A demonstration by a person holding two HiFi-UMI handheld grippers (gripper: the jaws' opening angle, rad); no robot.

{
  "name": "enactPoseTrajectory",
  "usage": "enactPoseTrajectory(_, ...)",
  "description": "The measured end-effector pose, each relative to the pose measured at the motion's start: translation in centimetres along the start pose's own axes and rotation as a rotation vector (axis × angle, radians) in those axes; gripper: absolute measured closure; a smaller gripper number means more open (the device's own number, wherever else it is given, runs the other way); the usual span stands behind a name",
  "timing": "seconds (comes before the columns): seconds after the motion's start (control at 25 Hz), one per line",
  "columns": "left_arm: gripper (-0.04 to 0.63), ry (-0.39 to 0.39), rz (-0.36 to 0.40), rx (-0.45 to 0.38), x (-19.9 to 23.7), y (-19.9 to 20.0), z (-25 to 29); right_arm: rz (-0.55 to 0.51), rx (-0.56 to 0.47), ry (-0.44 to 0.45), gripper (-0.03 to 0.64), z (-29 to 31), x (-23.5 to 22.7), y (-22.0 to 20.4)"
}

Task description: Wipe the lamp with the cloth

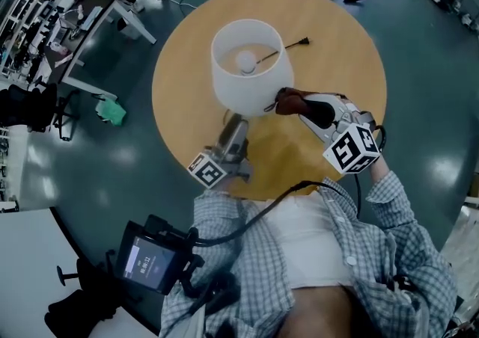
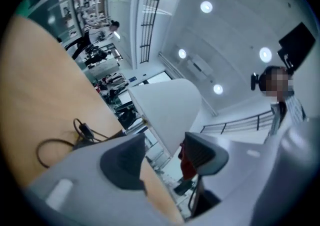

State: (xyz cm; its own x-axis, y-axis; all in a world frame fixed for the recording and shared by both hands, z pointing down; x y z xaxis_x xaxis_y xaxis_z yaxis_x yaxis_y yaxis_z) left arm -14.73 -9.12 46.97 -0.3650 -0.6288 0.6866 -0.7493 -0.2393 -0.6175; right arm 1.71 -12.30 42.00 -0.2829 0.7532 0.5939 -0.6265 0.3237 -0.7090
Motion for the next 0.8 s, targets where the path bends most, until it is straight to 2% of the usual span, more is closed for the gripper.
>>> enactPoseTrajectory(0.08,0.353,0.034,0.122,0.138,-0.1,1.2,-1.0,0.024,-0.002,0.002,0.505,0.4,-0.1,-0.4)
enactPoseTrajectory(0.16,0.347,0.063,0.289,0.297,-0.6,2.8,-1.6,0.064,-0.014,0.008,0.505,0.6,-0.1,-0.6)
enactPoseTrajectory(0.36,0.316,0.07,0.788,0.752,-2.9,7.0,0.8,0.125,-0.024,-0.003,0.505,1.6,-0.7,-1.4)
enactPoseTrajectory(0.48,0.273,0.014,1.077,1.005,-4.9,8.8,3.8,0.142,-0.029,0.006,0.505,1.8,-0.8,-1.4)
enactPoseTrajectory(0.6,0.24,-0.084,1.25,1.175,-8.0,9.5,7.0,0.147,-0.027,0.006,0.505,1.4,-0.8,-1.0)
enactPoseTrajectory(0.72,0.232,-0.165,1.366,1.356,-9.0,9.1,9.1,0.155,-0.023,0.002,0.505,1.2,-0.6,-0.6)
enactPoseTrajectory(0.8,0.232,-0.188,1.436,1.484,-8.7,8.5,10.0,0.165,-0.018,-0.008,0.505,0.7,-0.5,-0.5)
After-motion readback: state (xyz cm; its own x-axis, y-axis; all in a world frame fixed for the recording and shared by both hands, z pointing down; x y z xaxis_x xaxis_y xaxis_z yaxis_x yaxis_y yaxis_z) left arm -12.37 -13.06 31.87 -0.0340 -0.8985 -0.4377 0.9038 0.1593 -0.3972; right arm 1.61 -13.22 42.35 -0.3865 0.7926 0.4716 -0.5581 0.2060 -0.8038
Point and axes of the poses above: the fingertips, and each gripper's own axes: z forward along the fingers, x to its left, y out of its top, the point moved 2 cm from there along -z, backward along the fingers, and after that the axes turned 10 degrees about -y, right-handed, at the moved point
